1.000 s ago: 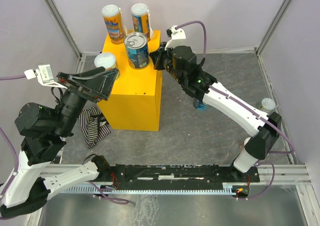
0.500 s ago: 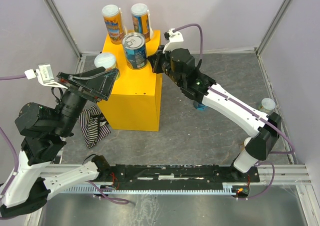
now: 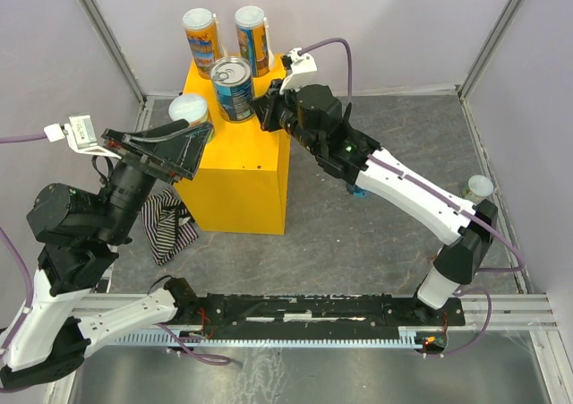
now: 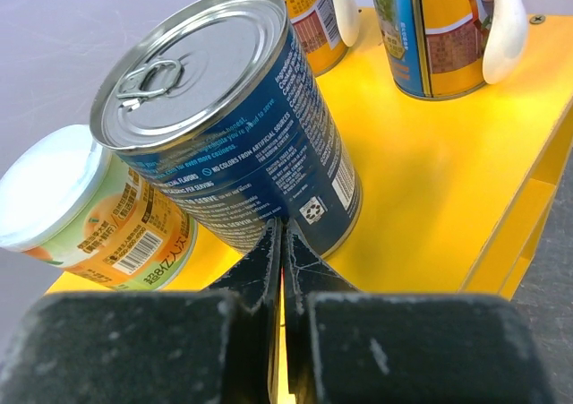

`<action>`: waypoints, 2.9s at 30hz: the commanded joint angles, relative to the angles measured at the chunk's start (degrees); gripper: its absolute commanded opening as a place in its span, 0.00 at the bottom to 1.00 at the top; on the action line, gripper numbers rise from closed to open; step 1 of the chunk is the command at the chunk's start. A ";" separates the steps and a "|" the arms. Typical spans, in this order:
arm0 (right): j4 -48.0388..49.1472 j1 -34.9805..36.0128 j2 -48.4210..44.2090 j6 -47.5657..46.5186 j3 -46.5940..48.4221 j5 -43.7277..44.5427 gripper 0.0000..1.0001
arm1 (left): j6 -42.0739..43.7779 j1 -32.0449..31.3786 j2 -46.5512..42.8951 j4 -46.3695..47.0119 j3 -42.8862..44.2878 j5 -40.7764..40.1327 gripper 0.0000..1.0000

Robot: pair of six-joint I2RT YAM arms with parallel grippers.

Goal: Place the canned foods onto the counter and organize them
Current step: Place the canned food on the counter.

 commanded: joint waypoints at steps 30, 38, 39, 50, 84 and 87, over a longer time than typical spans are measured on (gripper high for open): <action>-3.01 0.31 10.56 -2.19 16.23 -4.98 0.04 | 1.89 0.06 -0.41 0.61 -0.27 -1.27 0.97; -0.63 0.22 6.95 -4.07 12.23 -1.19 0.04 | 1.63 0.03 -0.69 0.56 -0.51 -1.28 0.97; -0.52 0.17 6.62 -4.32 12.04 -0.77 0.04 | 1.55 0.12 -0.63 0.58 -0.53 -1.28 0.97; -1.18 -1.75 8.39 -3.12 14.32 -1.52 0.05 | 1.59 0.06 -0.06 0.50 -0.27 -0.89 0.97; -3.92 -1.81 17.63 1.56 25.60 -7.32 0.06 | 2.66 0.05 0.16 -0.23 0.25 -2.16 0.98; -4.26 -1.82 18.09 1.51 26.37 -7.50 0.06 | 2.77 0.05 0.27 -0.21 0.38 -2.14 0.98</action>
